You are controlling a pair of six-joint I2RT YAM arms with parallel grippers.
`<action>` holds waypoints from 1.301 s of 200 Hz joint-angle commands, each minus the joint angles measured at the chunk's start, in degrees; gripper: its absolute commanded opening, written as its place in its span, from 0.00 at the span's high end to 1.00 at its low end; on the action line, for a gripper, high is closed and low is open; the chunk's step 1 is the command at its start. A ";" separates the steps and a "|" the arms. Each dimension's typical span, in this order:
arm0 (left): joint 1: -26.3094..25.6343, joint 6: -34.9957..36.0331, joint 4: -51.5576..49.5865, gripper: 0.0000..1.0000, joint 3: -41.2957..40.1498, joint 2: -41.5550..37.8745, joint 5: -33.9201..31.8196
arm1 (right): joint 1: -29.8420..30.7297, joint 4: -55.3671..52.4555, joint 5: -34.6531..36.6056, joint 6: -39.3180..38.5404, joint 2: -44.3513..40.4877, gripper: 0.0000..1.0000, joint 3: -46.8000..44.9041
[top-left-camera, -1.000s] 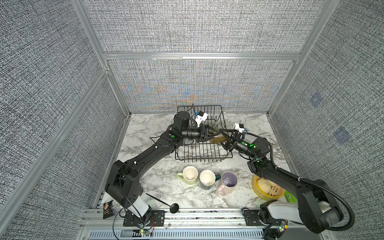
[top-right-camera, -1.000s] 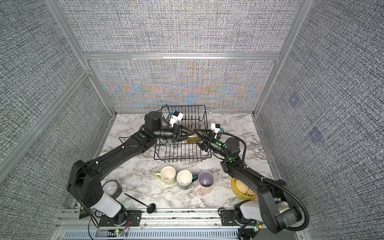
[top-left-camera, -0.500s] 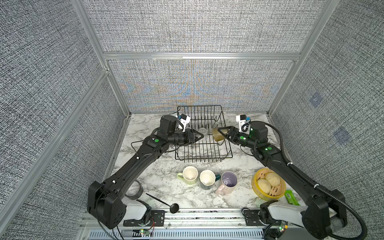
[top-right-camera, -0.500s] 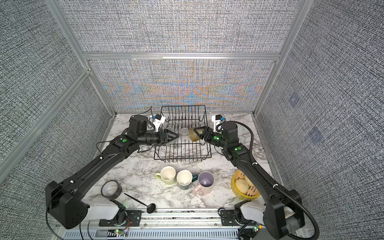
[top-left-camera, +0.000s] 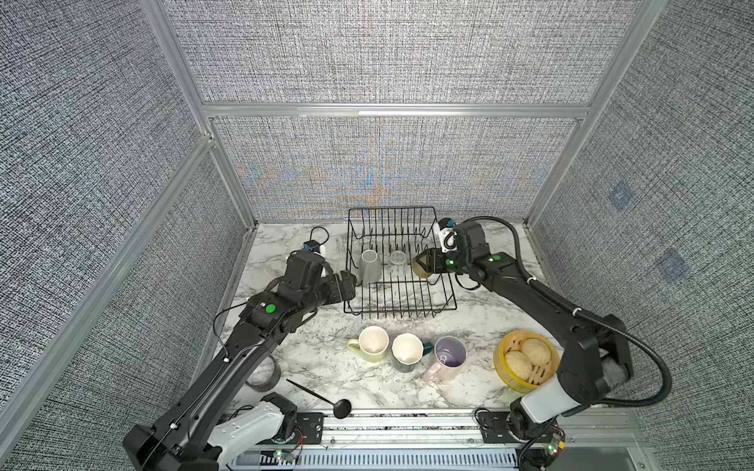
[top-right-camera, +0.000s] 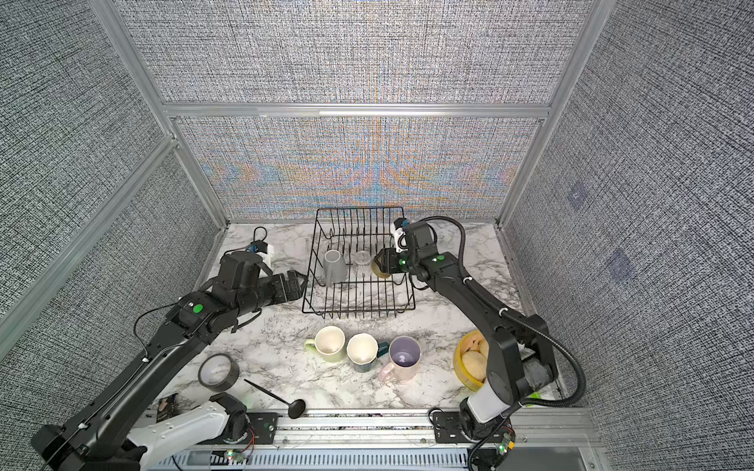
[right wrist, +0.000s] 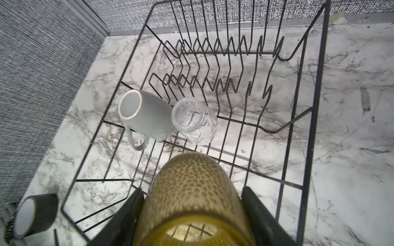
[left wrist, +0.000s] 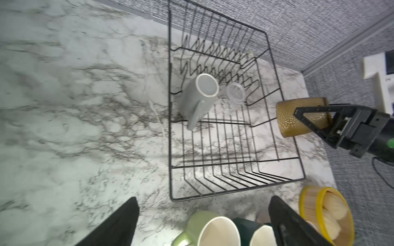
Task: Load cups into a dish rack
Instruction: Pick up the cup from the bottom-left of the table, then place the cup upside down at the dish rack.
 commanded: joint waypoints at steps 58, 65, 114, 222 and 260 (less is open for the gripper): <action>0.48 1.97 -5.04 0.01 -5.68 -4.40 -11.60 | 3.06 -0.25 13.96 -11.72 14.86 0.48 9.22; 0.53 2.07 -5.13 0.01 -6.16 -4.72 -11.75 | 3.17 -0.65 14.98 -11.73 16.14 0.48 10.29; 0.62 1.90 -3.35 0.01 -10.81 -7.18 -12.68 | 3.17 3.22 19.58 -12.14 19.49 0.48 9.03; 0.70 5.83 -1.36 0.01 -10.13 -4.00 -13.37 | 1.24 1.37 14.72 -8.83 23.89 0.46 13.91; 0.69 6.45 0.57 0.01 -11.63 -3.97 -13.90 | 1.30 1.57 13.26 -8.08 25.25 0.46 14.04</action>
